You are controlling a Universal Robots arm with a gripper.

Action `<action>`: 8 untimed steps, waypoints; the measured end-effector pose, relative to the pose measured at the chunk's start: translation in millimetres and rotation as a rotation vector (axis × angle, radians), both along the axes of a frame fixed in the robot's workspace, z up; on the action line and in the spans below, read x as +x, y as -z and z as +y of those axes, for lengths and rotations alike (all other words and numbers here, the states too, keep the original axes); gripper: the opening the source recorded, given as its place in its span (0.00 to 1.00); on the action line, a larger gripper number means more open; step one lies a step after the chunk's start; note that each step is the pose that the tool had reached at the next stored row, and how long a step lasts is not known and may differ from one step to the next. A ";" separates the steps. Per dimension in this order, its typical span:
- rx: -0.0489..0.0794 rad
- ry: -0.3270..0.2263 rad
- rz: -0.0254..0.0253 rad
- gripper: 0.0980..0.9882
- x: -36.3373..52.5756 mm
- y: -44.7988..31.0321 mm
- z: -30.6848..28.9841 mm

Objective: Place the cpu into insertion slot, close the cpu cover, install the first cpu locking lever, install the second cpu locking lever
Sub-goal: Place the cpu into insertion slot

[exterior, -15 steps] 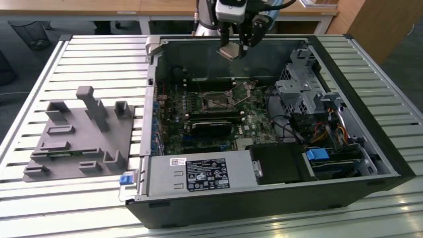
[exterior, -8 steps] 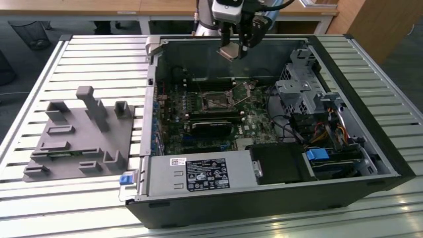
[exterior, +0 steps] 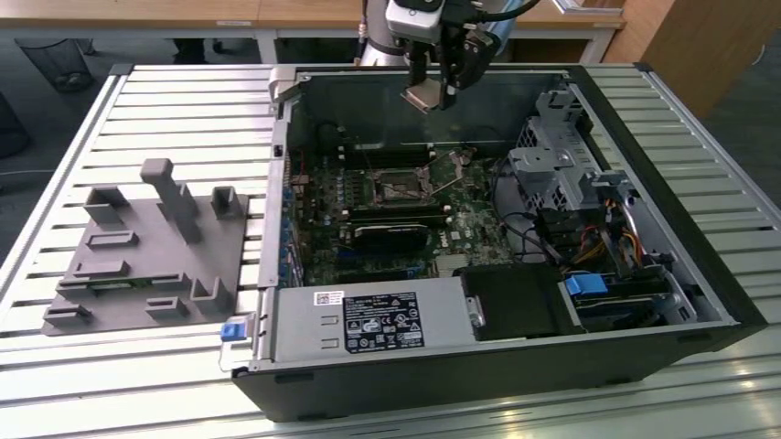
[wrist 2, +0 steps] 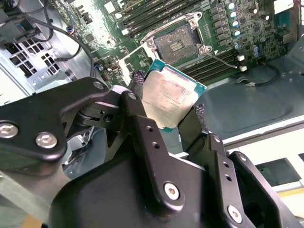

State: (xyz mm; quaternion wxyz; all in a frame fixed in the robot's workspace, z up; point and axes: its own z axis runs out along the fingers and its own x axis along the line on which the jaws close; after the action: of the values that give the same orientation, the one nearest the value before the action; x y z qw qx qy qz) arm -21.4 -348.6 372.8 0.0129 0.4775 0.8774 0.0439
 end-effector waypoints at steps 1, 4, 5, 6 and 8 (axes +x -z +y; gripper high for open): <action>0.000 0.006 0.0000 0.50 0.0 0.0 0.0; 0.000 0.024 0.0000 0.50 0.0 0.2 0.0; 0.000 0.029 0.0000 0.50 0.0 0.2 0.0; 0.000 0.035 0.0000 0.50 0.0 0.2 0.0; 0.000 0.044 0.0000 0.50 0.0 0.3 0.0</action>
State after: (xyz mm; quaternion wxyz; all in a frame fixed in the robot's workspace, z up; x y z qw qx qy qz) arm -21.4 -348.6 372.6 0.0138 0.4969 0.8666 0.0436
